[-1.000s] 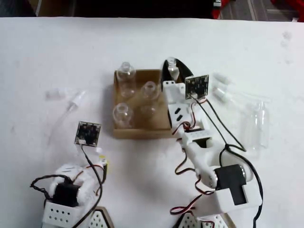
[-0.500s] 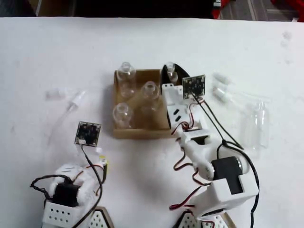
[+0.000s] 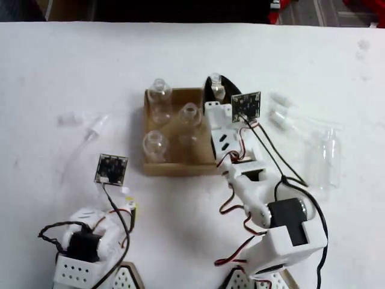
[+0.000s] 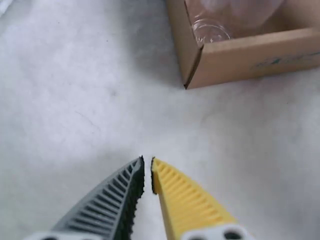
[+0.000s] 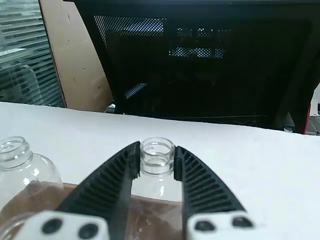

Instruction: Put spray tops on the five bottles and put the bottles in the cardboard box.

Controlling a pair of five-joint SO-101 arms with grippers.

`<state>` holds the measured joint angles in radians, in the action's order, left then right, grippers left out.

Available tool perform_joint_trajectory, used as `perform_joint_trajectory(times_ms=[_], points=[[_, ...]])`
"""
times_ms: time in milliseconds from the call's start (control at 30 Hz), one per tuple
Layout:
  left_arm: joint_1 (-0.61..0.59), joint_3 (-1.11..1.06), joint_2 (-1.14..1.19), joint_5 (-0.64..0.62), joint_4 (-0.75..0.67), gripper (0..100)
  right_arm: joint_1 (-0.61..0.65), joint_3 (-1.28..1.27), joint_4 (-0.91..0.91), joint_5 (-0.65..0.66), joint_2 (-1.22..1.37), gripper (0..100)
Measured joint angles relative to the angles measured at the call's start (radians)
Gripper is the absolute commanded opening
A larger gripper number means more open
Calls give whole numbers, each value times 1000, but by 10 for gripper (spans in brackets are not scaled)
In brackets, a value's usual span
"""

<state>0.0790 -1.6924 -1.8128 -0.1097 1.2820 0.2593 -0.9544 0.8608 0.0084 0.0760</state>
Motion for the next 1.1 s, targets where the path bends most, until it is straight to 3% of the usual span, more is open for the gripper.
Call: perform_joint_trajectory(times_ms=[933,1100], points=[[0,0,0,0,0,31,0,2,11,0,52,21],[0,0,0,0,0,31,2,2,11,0,52,136]])
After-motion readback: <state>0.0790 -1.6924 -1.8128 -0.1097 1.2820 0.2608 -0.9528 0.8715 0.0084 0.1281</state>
